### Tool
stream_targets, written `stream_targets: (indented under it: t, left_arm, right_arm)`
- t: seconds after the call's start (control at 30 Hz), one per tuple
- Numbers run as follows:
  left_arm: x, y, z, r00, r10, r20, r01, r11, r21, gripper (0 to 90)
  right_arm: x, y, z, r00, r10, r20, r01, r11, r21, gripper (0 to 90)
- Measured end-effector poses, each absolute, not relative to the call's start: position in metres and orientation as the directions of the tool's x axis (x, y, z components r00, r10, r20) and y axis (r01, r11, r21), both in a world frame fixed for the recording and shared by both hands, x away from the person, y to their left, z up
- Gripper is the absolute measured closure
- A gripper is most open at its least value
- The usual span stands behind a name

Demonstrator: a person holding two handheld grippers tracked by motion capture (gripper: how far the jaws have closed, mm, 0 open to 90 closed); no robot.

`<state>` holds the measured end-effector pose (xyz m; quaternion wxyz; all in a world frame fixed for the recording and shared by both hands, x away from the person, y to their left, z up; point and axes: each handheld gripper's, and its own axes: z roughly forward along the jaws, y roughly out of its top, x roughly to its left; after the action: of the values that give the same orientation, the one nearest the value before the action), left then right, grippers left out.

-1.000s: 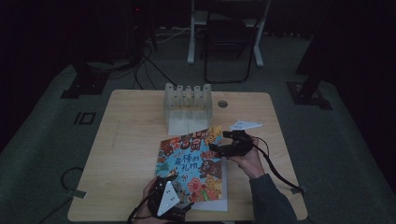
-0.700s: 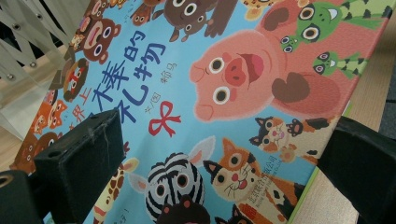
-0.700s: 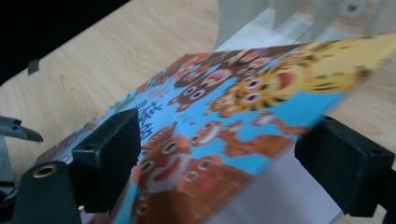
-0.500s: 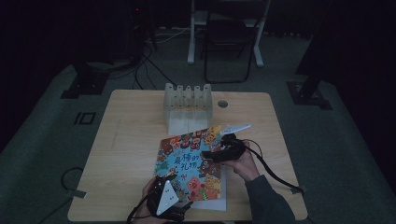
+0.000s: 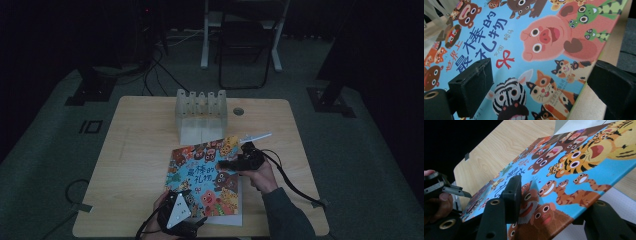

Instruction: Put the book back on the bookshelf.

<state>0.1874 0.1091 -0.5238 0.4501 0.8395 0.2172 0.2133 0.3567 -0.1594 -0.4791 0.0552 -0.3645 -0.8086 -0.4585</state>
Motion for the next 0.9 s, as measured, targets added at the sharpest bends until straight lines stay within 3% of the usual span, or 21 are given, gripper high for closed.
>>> stream_targets:
  t: [0.2,0.9]
  left_arm:
    - [0.190,0.120,-0.520,0.836,0.545,0.066,0.213,-0.433,0.876,7.4]
    - [0.212,0.167,-0.513,0.757,0.650,-0.069,0.323,-0.280,0.904,7.6]
  right_arm:
    - [0.356,-0.161,-0.479,-0.739,0.524,0.423,0.628,0.308,0.715,56.3]
    - [0.344,-0.158,-0.465,-0.794,0.499,0.348,0.538,0.307,0.785,60.5]
